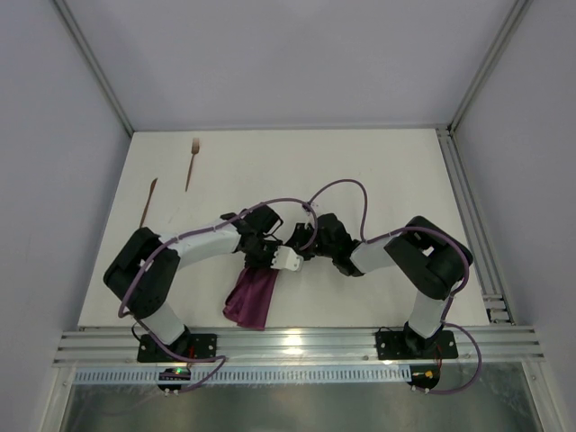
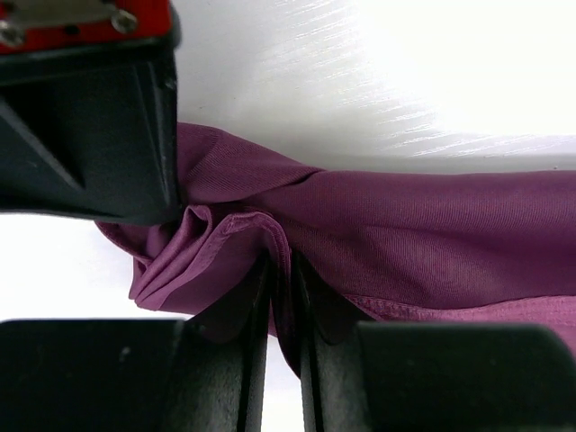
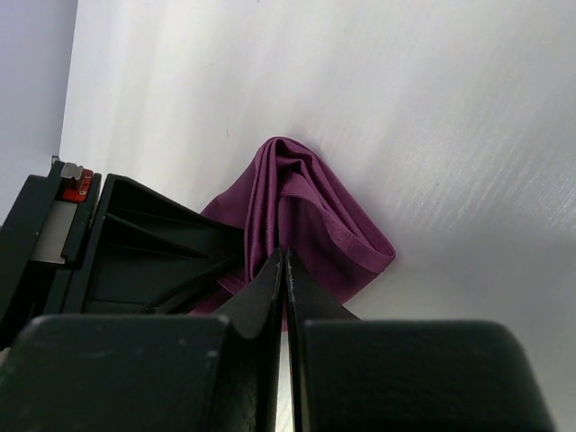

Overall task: Fold the napkin into a case and place the utensils inside
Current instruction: Stuff the top corner of the smaller-rectangle-folded napkin into the folded napkin.

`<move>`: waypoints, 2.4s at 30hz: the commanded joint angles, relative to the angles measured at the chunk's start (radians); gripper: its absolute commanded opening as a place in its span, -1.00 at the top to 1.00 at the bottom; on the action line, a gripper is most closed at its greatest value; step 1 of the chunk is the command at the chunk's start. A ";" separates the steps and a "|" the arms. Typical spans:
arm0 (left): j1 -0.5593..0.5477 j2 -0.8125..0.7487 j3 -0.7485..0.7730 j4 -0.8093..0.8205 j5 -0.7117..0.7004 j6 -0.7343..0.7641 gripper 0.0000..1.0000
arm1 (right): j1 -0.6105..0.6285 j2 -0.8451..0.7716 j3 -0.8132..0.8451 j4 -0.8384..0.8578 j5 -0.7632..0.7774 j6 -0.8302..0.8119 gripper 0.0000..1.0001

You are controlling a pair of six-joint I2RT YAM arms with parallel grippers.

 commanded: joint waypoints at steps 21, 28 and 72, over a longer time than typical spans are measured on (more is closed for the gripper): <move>0.006 0.171 0.072 -0.017 -0.058 -0.219 0.54 | 0.005 0.007 -0.022 0.181 -0.111 -0.010 0.93; 0.000 0.265 0.152 -0.060 -0.093 -0.274 0.40 | 0.005 0.031 -0.002 0.156 -0.102 -0.016 0.93; 0.001 0.230 0.055 -0.020 -0.081 -0.268 0.43 | -0.040 -0.004 -0.034 0.239 -0.113 -0.047 0.00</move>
